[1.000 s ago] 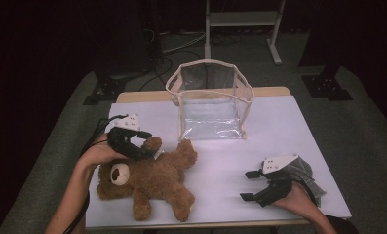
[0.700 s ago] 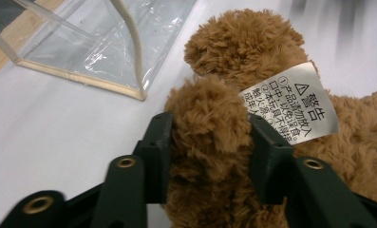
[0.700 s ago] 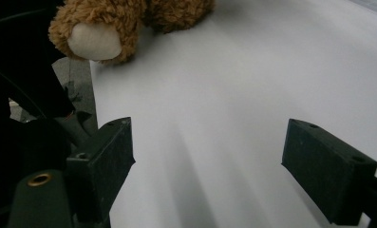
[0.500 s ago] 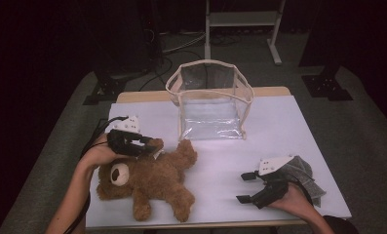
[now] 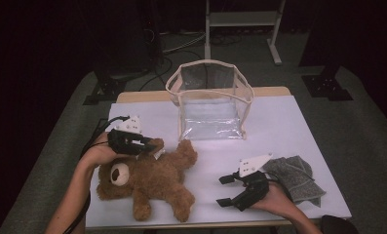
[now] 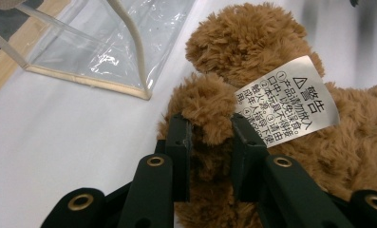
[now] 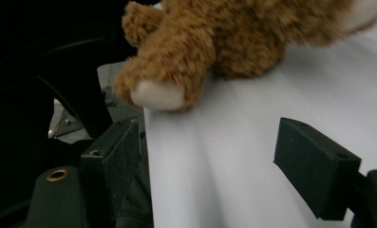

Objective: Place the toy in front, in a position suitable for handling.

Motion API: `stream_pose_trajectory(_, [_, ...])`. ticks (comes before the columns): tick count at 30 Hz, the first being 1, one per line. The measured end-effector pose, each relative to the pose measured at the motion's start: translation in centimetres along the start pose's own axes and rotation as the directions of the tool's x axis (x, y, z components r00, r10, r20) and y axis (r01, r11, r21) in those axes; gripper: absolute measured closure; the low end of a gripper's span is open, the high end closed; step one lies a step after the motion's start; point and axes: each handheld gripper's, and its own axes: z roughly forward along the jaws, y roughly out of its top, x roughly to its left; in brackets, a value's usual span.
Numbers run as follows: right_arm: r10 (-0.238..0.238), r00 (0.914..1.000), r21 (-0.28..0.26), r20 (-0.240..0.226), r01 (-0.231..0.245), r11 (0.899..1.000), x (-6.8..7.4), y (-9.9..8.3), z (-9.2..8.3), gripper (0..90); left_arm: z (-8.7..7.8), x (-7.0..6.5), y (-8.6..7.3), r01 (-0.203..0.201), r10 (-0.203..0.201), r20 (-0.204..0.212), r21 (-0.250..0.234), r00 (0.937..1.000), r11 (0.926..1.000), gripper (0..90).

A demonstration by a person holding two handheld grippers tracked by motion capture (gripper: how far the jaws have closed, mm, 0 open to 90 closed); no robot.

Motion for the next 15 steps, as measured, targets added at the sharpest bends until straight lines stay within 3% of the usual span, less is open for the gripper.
stream_pose_trajectory(6, [-0.04,0.9984,0.006,-0.04,0.04,0.999,0.7,1.9,1.9,23.7,-0.1,0.0,0.0,0.002,-0.002,0.004,-0.006,1.0,1.0,72.8])
stream_pose_trajectory(9, [-0.07,0.9951,0.018,-0.069,0.071,0.997,1.2,3.3,3.9,23.7,-0.3,0.0,-0.1,0.0,0.0,0.004,-0.005,1.0,1.0,72.7])
stream_pose_trajectory(15, [-0.071,0.9931,0.057,-0.094,0.076,0.995,1.3,4.0,6.4,23.7,-0.3,0.0,-0.2,0.003,-0.003,0.004,-0.013,1.0,0.9999,72.7])
